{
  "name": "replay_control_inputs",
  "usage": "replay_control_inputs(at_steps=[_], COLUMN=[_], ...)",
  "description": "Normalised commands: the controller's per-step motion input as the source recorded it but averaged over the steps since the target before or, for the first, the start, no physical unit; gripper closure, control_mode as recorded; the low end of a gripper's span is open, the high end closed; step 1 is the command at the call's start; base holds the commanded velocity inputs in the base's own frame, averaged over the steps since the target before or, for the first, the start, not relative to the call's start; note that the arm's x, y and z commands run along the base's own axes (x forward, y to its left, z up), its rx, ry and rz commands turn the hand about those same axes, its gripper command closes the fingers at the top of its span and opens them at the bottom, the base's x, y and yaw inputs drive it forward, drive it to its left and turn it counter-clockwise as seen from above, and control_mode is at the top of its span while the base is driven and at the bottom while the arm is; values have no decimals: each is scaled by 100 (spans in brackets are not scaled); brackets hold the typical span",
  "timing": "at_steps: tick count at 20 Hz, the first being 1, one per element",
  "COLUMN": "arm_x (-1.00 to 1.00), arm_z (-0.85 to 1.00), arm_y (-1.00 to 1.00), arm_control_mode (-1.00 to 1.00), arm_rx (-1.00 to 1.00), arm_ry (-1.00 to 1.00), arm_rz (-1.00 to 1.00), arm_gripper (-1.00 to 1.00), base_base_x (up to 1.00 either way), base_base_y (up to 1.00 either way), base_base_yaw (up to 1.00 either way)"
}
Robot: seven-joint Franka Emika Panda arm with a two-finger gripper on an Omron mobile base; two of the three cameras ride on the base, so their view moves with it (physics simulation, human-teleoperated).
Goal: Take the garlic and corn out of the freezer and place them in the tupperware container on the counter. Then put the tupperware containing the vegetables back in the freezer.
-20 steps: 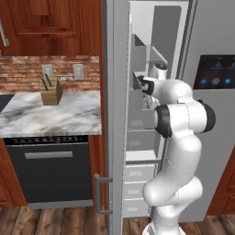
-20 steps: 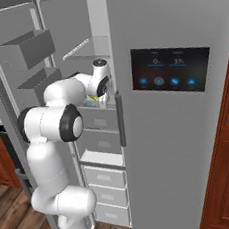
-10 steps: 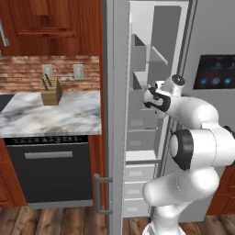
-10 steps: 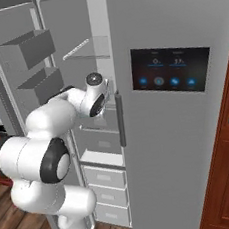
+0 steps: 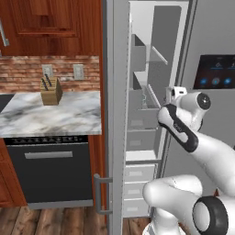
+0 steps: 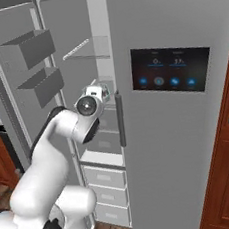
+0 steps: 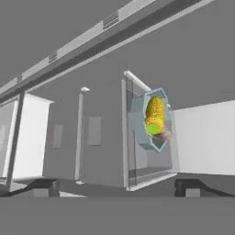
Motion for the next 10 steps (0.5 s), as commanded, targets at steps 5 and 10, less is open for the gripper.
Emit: replay_control_inputs(at_steps=[5, 10], arm_x=[-91, -78], arm_z=[100, 100], arm_y=[-28, -26], arm_control_mode=[-100, -100], arm_rx=[9, 6], arm_ry=[0, 0], arm_rz=[0, 0], arm_gripper=[-100, -100], base_base_x=[0, 0], base_base_y=[0, 0], base_base_yaw=[0, 0])
